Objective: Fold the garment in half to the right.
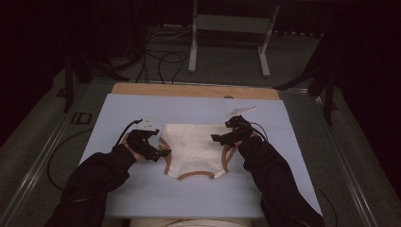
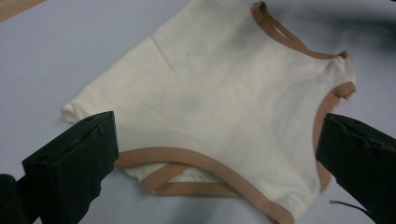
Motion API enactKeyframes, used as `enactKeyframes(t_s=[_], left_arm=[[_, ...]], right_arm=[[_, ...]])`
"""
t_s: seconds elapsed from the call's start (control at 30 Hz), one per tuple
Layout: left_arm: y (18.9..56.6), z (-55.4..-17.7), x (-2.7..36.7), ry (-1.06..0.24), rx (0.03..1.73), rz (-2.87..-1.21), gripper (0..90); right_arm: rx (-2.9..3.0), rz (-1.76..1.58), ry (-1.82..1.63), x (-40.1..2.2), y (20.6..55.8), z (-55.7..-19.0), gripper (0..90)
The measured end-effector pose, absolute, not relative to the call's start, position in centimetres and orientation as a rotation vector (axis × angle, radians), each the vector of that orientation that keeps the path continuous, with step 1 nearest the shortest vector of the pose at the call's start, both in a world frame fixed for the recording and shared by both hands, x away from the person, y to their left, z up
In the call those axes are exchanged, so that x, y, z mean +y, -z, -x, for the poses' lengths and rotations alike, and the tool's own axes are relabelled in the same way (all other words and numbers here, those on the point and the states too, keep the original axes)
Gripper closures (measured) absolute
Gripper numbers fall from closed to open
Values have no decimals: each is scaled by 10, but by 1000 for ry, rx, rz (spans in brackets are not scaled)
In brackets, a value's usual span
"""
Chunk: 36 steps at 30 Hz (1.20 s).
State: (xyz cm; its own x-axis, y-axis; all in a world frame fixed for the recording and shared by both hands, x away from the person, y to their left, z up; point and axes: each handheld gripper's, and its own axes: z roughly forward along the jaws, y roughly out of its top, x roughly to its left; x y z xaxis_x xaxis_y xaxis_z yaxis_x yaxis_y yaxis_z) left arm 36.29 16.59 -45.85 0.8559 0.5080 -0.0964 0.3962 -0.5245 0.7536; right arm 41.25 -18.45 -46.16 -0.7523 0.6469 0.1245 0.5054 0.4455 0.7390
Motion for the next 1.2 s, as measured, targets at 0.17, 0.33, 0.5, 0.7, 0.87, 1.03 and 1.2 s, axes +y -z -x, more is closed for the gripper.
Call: enactKeyframes(t_s=[0.17,0.33,0.5,0.7,0.87,1.03,1.2], left_arm=[[456,-352,165,-193,612,-2199,2],[459,-338,163,-205,560,-2231,2],[460,-326,162,-209,522,-2237,2],[463,-313,157,-251,456,-2237,3],[469,-306,151,-255,403,-2267,4],[477,-300,144,-241,363,-2296,13],[487,-297,140,-225,324,-2326,58]], right_arm=[[2522,-987,-1195,-180,455,-411,95],[2525,-966,-1203,-175,450,-409,95],[2528,-954,-1215,-172,447,-409,95],[2533,-934,-1229,-166,446,-409,96],[2545,-914,-1240,-156,446,-408,96],[2559,-903,-1251,-147,447,-409,96],[2571,-893,-1256,-141,449,-409,96]])
